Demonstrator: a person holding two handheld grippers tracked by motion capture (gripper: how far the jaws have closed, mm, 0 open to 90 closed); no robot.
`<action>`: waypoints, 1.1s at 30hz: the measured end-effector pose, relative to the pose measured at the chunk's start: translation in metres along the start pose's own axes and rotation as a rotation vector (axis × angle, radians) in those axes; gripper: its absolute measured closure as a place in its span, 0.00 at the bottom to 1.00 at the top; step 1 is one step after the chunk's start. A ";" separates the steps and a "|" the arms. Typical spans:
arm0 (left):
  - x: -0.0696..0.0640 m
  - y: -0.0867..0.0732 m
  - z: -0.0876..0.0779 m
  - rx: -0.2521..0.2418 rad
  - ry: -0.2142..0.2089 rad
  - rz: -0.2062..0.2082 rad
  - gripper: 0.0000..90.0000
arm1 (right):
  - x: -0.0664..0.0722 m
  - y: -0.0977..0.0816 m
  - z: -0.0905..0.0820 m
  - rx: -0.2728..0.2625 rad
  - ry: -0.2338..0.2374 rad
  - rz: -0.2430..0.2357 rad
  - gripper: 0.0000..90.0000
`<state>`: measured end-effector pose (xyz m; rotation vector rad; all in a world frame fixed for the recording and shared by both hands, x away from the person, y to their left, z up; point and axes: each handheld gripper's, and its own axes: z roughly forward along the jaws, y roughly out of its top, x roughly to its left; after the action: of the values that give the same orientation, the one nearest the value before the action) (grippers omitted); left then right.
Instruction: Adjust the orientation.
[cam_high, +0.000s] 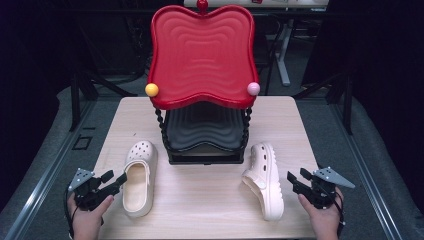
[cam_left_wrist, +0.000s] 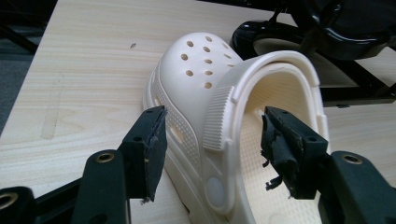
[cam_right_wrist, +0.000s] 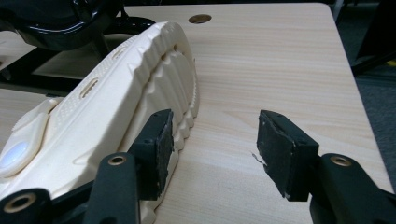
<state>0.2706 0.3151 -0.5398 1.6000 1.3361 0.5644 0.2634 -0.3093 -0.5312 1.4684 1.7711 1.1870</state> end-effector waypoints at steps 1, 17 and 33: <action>0.000 0.000 0.000 0.000 0.000 0.000 0.46 | 0.001 0.001 -0.001 0.006 -0.008 -0.018 0.50; -0.012 0.002 0.009 0.033 0.042 0.125 0.51 | -0.001 -0.006 0.004 0.004 0.041 0.036 0.57; -0.014 0.002 0.019 0.058 0.053 0.114 0.56 | -0.002 -0.008 0.008 0.019 0.036 0.046 0.58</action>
<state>0.2833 0.2948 -0.5433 1.7280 1.3169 0.6464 0.2669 -0.3094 -0.5424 1.5156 1.7859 1.2301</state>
